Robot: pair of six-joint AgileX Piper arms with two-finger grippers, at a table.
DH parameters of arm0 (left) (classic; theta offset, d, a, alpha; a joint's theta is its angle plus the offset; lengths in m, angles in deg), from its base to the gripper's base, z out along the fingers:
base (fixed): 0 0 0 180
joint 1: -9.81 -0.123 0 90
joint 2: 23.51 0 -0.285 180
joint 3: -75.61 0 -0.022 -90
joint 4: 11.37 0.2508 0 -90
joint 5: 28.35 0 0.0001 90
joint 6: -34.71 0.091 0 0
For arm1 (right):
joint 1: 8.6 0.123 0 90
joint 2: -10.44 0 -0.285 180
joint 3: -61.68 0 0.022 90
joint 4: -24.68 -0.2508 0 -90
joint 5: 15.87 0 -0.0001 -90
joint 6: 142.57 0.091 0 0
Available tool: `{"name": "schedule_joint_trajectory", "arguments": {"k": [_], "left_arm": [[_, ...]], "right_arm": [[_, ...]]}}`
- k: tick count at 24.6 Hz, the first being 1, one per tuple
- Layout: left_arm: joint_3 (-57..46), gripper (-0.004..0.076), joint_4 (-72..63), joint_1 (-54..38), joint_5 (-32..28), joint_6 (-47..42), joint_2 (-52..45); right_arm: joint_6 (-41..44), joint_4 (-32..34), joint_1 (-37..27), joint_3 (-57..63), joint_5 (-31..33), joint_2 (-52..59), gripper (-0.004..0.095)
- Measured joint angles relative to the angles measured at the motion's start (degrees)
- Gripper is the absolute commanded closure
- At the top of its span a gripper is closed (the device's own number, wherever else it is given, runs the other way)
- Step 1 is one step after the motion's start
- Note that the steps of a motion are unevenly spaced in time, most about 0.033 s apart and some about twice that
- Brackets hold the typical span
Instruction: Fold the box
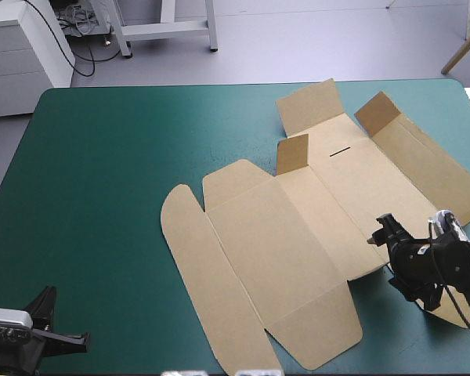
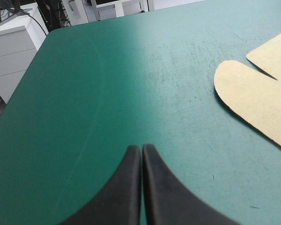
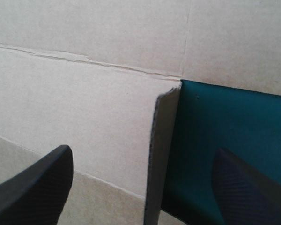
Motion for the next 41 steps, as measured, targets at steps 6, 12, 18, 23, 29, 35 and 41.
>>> {"name": "schedule_joint_trajectory", "arguments": {"k": [6,12,18,23,29,35,41], "left_arm": [[0.00,0.0734,0.00,0.00,0.00,0.00,0.00],[0.00,0.0734,0.00,0.00,0.07,0.00,0.00],[0.00,0.0734,0.00,0.00,0.07,0.00,0.00],[0.00,0.0734,0.00,0.00,0.07,0.00,0.00],[0.00,0.0734,0.00,0.00,0.07,0.00,0.00],[0.00,0.0734,0.00,0.00,0.01,0.00,0.00],[0.00,0.0734,0.00,0.00,0.01,0.00,0.00]], "right_arm": [[-0.75,-0.08,0.00,0.00,0.01,-4.78,0.0265],[-2.20,-2.05,0.00,-0.04,0.82,-7.96,0.0840],[-4.89,-2.11,0.00,-0.04,2.07,-7.96,0.0922],[-13.92,-2.16,0.00,-0.26,2.14,-7.97,0.0921],[-46.69,-4.55,0.00,-8.67,3.18,-12.53,0.0922],[-70.37,-8.33,1.34,-21.25,10.59,-27.78,0.0922],[-83.09,-0.61,11.36,-39.35,11.99,-40.17,0.0922]]}}
